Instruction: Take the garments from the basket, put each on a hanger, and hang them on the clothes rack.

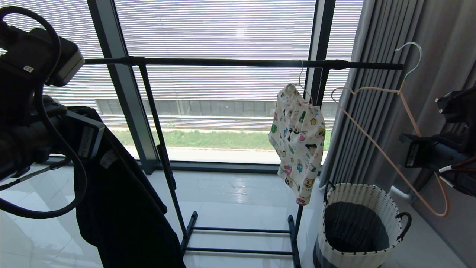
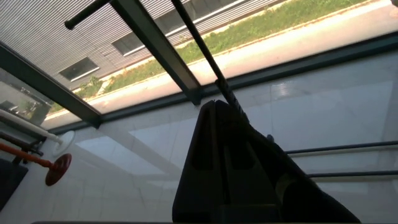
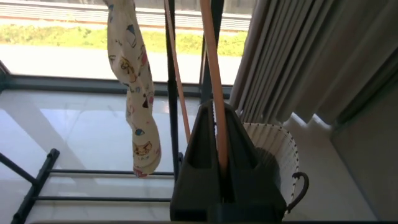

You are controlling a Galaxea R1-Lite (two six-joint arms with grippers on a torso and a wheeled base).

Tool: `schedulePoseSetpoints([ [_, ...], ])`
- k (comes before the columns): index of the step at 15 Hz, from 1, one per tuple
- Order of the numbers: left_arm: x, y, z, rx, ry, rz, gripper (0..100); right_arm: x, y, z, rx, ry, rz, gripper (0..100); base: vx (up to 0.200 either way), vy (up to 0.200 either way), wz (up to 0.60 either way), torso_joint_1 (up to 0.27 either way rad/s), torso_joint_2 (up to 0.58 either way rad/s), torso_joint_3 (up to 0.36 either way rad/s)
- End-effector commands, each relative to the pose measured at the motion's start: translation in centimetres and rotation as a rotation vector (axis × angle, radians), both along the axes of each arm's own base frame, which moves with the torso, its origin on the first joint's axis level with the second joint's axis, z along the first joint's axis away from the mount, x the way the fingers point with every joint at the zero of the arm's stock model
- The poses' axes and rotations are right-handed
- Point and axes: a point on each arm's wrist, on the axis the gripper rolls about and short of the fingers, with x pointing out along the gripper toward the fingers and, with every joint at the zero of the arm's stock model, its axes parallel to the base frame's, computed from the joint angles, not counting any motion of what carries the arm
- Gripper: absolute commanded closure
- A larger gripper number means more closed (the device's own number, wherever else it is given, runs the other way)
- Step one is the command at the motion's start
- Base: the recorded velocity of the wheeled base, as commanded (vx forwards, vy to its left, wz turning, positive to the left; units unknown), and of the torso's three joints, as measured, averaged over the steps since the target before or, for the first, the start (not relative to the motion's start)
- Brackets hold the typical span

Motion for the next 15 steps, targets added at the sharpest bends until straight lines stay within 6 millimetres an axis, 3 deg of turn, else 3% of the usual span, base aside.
schedulePoseSetpoints([
  [1, 0.1, -0.1, -0.2, 0.002, 0.007, -0.001, 100, -0.8, -0.1, 0.7, 0.012, -0.029, 0.012, 100, 0.000, 0.000, 0.00, 0.000, 0.00, 0.000],
  [4, 0.5, -0.6, -0.6, 0.008, 0.027, -0.030, 100, -2.6, 1.2, 0.6, 0.020, -0.036, 0.115, 100, 0.000, 0.000, 0.00, 0.000, 0.00, 0.000],
  [8, 3.0, -2.9, -1.5, -0.025, 0.041, -0.052, 100, -5.5, 4.6, -2.2, -0.009, 0.062, 0.389, 100, 0.000, 0.000, 0.00, 0.000, 0.00, 0.000],
  [9, 3.1, -2.9, -1.5, -0.026, 0.041, -0.050, 100, -5.5, 4.7, -2.3, -0.008, 0.064, 0.395, 100, 0.000, 0.000, 0.00, 0.000, 0.00, 0.000],
  [11, 6.5, -4.9, -1.7, -0.129, 0.044, 0.001, 100, -8.3, 7.5, -3.2, -0.015, 0.104, 0.612, 100, 0.000, 0.000, 0.00, 0.000, 0.00, 0.000],
  [15, 8.8, -6.6, -2.3, -0.193, 0.050, 0.018, 100, -11.0, 10.2, -3.8, -0.031, 0.134, 0.793, 100, 0.000, 0.000, 0.00, 0.000, 0.00, 0.000],
])
